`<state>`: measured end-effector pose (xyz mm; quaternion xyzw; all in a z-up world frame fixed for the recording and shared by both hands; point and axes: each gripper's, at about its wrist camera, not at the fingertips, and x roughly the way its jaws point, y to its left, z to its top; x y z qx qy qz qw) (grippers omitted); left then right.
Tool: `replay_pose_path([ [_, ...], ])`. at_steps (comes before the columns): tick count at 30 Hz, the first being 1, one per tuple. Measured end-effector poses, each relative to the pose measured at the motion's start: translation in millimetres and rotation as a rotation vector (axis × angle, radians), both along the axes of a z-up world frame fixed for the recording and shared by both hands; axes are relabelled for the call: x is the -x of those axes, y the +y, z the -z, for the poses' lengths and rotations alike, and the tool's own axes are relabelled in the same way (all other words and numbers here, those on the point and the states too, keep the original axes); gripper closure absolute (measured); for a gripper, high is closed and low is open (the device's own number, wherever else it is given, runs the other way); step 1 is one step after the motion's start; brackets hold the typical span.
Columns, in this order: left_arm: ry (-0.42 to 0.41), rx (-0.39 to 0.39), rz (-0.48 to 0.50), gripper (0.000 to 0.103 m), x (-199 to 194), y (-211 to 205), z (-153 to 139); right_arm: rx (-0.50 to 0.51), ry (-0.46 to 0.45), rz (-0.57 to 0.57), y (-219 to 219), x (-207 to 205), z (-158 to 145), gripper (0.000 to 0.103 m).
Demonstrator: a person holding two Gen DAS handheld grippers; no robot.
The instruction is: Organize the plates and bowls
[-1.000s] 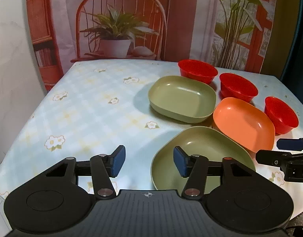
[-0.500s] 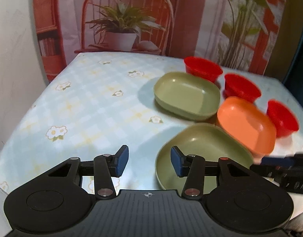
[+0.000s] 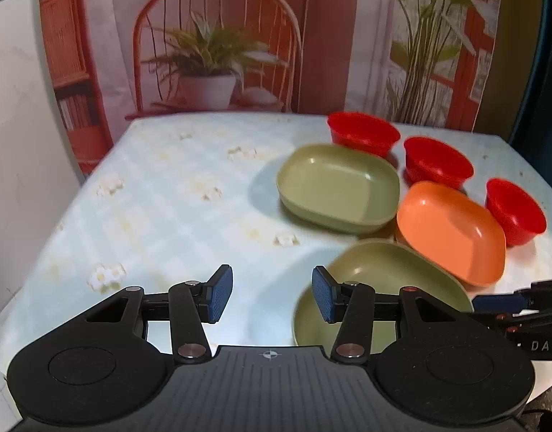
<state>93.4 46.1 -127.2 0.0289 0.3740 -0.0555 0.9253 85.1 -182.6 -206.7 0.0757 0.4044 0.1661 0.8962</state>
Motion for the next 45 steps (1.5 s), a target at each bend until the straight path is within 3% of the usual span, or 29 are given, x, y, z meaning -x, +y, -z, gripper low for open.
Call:
replay_pose_path([
  [15,0.152,0.114,0.008,0.053,0,13,36,0.004,0.002,-0.031,3,-2,4,0.08],
  [17,0.146,0.134,0.028,0.061,1,14,35,-0.001,0.005,-0.026,3,-2,4,0.082],
  [19,0.14,0.143,0.041,0.08,2,12,36,-0.002,0.006,-0.022,2,-2,4,0.083],
  [20,0.137,0.134,0.035,0.081,3,11,36,-0.003,0.006,-0.022,3,-2,5,0.085],
  [38,0.047,0.083,0.014,0.082,8,11,16,-0.029,-0.061,-0.051,6,-1,-10,0.088],
  [45,0.006,0.076,0.083,0.082,-11,-1,-8,-0.052,-0.138,-0.003,-4,-4,-22,0.088],
])
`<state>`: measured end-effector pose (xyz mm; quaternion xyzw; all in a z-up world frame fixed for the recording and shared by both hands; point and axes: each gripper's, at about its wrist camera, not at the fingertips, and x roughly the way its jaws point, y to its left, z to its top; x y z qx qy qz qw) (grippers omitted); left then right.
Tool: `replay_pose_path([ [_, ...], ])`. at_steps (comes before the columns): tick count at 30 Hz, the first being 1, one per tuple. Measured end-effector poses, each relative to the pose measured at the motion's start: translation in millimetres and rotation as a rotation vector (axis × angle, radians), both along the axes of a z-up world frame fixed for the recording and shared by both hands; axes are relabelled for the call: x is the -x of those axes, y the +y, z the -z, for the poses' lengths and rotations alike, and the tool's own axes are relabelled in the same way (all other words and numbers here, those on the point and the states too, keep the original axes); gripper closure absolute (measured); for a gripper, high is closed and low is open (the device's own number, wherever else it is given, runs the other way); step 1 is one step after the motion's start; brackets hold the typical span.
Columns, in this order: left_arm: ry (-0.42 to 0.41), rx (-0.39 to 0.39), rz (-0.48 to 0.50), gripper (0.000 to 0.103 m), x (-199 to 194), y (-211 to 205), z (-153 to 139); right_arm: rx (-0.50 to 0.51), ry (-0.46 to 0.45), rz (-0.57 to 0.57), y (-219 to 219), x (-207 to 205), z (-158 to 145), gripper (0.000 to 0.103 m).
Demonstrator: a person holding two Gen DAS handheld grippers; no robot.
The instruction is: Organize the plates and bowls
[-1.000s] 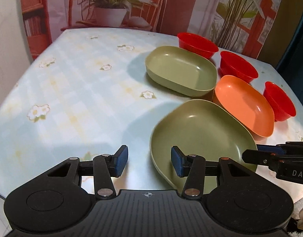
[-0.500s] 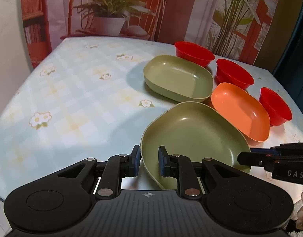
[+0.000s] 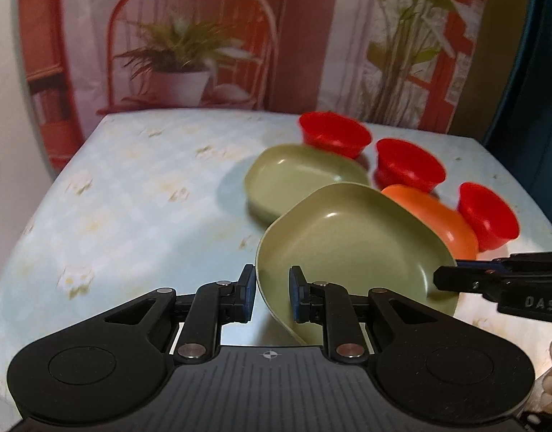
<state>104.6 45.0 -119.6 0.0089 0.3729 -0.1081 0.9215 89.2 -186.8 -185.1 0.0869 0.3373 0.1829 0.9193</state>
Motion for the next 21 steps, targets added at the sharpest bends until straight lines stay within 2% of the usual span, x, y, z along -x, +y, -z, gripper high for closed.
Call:
replay_pose_path([
  [8,-0.023,0.006,0.076,0.082,-24,-37,-14,-0.036,-0.028,0.106,-34,-5,-1,0.088],
  [21,0.026,0.008,0.127,0.082,-42,-65,-2,-0.093,-0.041,0.204,-76,-12,3,0.088],
])
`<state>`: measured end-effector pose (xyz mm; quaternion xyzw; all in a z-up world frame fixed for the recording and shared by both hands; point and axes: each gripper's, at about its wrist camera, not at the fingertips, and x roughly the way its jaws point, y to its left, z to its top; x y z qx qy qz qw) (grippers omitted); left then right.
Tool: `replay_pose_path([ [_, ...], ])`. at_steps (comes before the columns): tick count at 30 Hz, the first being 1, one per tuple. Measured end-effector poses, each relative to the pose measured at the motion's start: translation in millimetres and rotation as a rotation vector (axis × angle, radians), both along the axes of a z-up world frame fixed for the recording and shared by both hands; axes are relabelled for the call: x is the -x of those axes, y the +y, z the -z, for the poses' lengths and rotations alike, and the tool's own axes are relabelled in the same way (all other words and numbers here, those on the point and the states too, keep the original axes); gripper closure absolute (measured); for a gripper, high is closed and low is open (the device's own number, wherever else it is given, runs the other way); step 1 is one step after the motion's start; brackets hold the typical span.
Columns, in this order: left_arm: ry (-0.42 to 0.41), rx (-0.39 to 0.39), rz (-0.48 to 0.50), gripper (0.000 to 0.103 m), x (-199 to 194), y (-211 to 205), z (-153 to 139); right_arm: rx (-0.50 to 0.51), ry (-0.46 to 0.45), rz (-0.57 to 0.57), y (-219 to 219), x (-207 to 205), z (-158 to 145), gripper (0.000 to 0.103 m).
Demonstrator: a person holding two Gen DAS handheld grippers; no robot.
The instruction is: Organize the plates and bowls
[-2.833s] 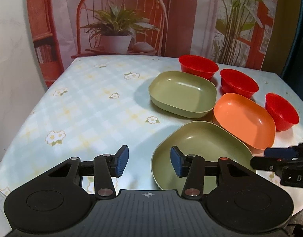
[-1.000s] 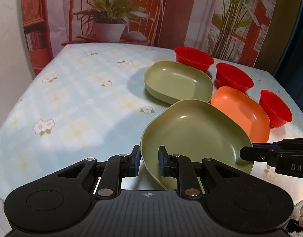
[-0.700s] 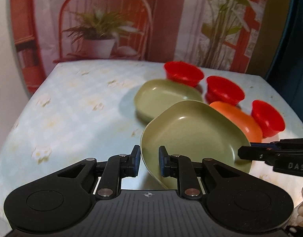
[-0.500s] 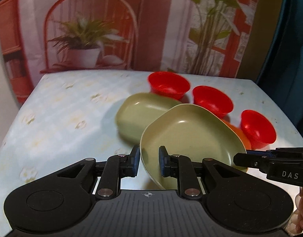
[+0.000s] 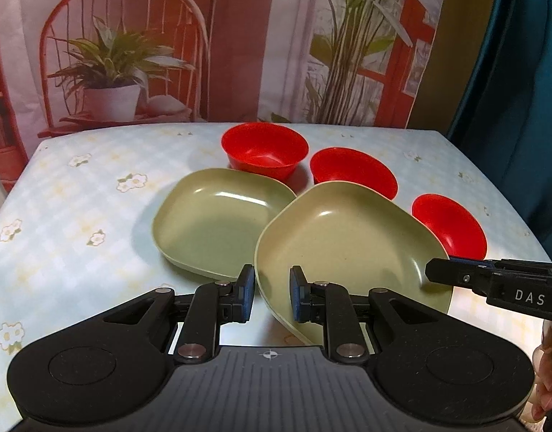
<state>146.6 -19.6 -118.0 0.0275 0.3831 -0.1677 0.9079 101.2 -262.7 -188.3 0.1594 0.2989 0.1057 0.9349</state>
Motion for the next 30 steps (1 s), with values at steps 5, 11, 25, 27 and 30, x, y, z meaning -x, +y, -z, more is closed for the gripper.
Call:
replay_pose_path([
  [5,0.013,-0.003,0.013,0.082,-7,-6,4,-0.013,0.006,0.015,-9,-4,6,0.087],
  [11,0.028,-0.003,0.023,0.081,-15,-13,8,-0.026,0.016,0.023,-18,-7,13,0.087],
  [25,0.057,0.0,0.024,0.081,-26,-17,17,-0.018,0.03,0.017,-23,-15,19,0.087],
  [27,0.058,-0.001,0.026,0.081,-26,-17,18,-0.017,0.029,0.018,-23,-15,19,0.087],
  [30,0.061,0.002,0.026,0.081,-27,-17,19,-0.015,0.028,0.018,-24,-15,19,0.087],
])
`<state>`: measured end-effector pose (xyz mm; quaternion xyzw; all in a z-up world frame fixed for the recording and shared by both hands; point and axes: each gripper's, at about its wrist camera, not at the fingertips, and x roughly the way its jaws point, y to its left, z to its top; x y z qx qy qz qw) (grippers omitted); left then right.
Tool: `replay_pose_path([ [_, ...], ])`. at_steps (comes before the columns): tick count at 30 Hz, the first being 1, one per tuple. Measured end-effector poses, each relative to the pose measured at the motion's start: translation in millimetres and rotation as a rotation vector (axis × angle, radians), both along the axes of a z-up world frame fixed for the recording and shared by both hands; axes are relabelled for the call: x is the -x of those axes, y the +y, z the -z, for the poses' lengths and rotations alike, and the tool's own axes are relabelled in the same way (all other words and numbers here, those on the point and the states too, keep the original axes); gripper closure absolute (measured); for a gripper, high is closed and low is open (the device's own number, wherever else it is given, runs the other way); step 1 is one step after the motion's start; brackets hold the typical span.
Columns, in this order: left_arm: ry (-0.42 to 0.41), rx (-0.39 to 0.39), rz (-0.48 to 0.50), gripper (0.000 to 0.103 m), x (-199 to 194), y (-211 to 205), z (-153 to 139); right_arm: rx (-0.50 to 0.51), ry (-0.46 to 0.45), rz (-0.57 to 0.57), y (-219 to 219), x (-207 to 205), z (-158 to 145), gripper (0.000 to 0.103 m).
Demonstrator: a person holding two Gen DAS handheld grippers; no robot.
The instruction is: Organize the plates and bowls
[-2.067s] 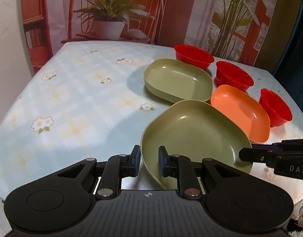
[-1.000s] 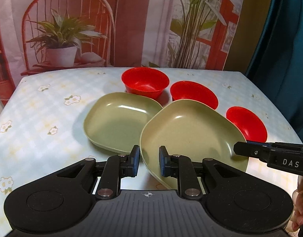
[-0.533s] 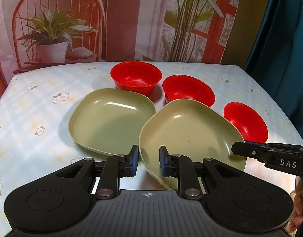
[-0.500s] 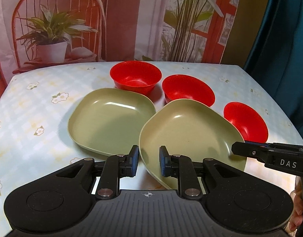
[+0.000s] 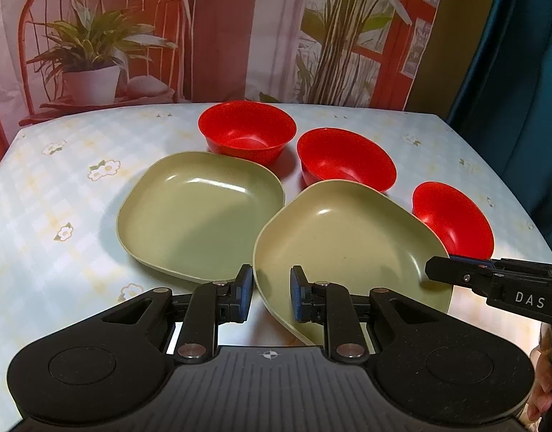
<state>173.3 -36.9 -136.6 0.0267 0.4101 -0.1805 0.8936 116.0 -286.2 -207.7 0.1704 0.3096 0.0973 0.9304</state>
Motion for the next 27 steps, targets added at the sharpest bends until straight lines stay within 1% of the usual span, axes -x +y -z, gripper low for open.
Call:
replay_pose_path([
  [8,0.002,0.003,0.001,0.081,-1,-2,2,0.013,0.005,0.004,0,-2,-1,0.087],
  [15,0.008,-0.003,0.003,0.081,-1,-4,6,0.079,-0.014,0.003,4,-9,-2,0.087],
  [18,0.007,-0.003,0.0,0.081,-1,-4,6,0.092,-0.017,0.003,6,-11,-3,0.087],
  [20,0.004,-0.001,-0.002,0.081,-1,-4,6,0.101,-0.022,0.002,7,-10,-5,0.08],
  [25,-0.011,-0.002,-0.012,0.081,0,-1,3,0.114,-0.036,0.007,8,-7,-8,0.078],
  [27,-0.018,0.002,-0.019,0.081,2,1,2,0.122,-0.047,0.009,8,-5,-10,0.075],
])
